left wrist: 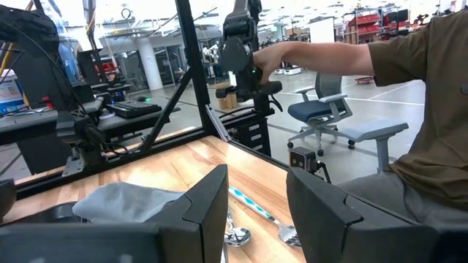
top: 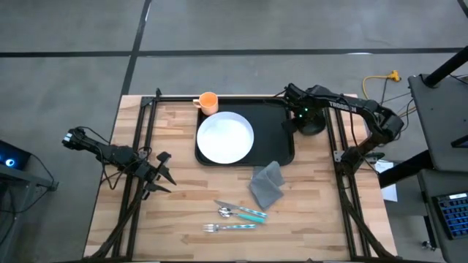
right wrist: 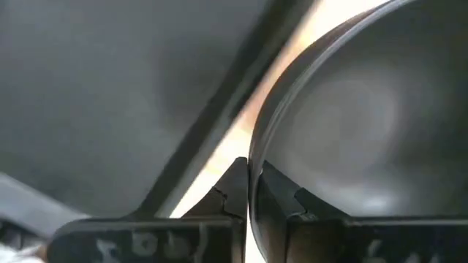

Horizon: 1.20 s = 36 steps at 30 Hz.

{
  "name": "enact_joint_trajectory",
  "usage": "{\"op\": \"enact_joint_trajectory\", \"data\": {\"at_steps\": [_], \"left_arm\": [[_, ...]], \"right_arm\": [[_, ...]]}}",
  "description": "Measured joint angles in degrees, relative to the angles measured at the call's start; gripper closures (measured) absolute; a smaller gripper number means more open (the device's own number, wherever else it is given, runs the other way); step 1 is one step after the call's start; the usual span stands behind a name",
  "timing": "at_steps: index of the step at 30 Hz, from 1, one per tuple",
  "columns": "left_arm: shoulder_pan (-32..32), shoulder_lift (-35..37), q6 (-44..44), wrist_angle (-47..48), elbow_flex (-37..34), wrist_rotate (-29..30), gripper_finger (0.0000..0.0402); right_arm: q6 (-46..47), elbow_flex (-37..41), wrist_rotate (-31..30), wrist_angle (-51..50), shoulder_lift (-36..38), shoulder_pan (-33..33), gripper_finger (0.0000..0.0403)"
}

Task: Set up tray
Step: Put the black bowl on top of the white plate of the black tray

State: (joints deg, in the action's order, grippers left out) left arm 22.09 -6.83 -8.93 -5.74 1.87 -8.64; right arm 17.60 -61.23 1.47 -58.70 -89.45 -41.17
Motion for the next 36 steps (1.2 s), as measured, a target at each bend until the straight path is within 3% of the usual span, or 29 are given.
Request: {"op": "enact_joint_trajectory", "data": {"at_steps": [4, 9, 18, 25, 30, 36], "left_arm": [[0.02, 0.0, 0.0, 0.0, -0.01, 0.0, 0.0279], [0.02, 0.0, 0.01, 0.0, 0.0, 0.0, 0.0279], [0.02, 0.0, 0.02, 0.0, 0.0, 0.0, 0.0279], [0.0, 0.0, 0.0, 0.0, -0.02, -0.02, 0.0279], [0.02, -0.01, 0.0, -0.02, 0.0, -0.01, 0.0279], [0.0, -0.02, 0.0, 0.0, -0.02, -0.02, 0.0279]], "right_arm": [[-3.49, -3.0, -0.37, -0.61, 0.0, 2.62, 0.0395], [-9.68, -7.07, -5.92, -2.47, 0.0, 7.45, 0.0395], [-30.23, -11.21, -5.8, -1.55, 0.0, 16.9, 0.0395], [-38.05, -13.66, -5.81, 1.68, -0.85, 21.94, 0.0395], [-41.12, -17.76, -4.64, 1.42, -5.97, 24.89, 0.0395], [-44.83, -27.89, -4.03, -2.31, -15.38, 26.72, 0.0395]]}}
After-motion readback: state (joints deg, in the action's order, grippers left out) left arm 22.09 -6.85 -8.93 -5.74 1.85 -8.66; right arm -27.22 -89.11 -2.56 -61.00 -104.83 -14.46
